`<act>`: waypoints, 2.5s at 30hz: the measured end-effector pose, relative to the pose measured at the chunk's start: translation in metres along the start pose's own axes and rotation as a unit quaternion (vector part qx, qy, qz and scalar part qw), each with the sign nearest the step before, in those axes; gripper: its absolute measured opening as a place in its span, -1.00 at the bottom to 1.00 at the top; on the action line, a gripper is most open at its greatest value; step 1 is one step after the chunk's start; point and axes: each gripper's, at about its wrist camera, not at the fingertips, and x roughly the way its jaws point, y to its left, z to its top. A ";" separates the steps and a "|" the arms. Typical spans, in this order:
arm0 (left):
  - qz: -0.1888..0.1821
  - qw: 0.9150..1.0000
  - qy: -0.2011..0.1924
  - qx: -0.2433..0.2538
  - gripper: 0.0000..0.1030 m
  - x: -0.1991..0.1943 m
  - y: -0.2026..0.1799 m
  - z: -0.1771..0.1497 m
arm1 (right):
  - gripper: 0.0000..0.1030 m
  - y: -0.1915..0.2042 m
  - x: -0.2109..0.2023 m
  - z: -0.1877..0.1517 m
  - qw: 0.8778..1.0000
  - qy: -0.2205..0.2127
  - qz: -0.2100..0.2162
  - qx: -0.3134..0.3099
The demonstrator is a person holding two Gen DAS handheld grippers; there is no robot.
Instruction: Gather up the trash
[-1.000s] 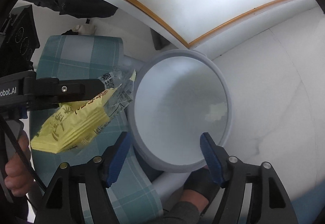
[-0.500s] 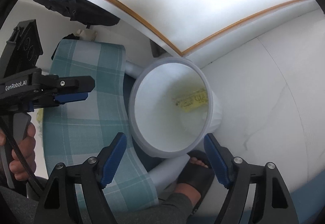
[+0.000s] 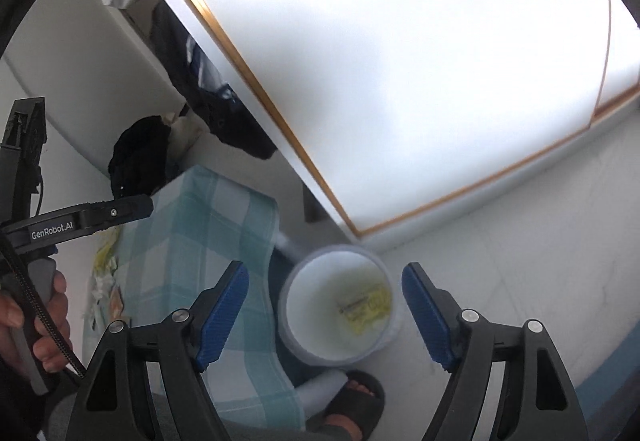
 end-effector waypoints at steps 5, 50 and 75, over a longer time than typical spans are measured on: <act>0.004 0.998 -0.053 -0.034 0.43 -0.047 0.019 0.001 | 0.60 0.037 -0.046 0.019 0.996 -0.078 -0.010 -0.030; 0.100 0.948 -0.174 -0.246 0.93 -0.122 0.299 -0.186 | 0.91 0.319 0.054 -0.108 0.963 0.012 0.038 -0.266; 0.073 0.943 -0.129 -0.298 0.93 -0.103 0.326 -0.194 | 0.35 0.319 0.135 -0.156 0.939 0.095 -0.023 -0.330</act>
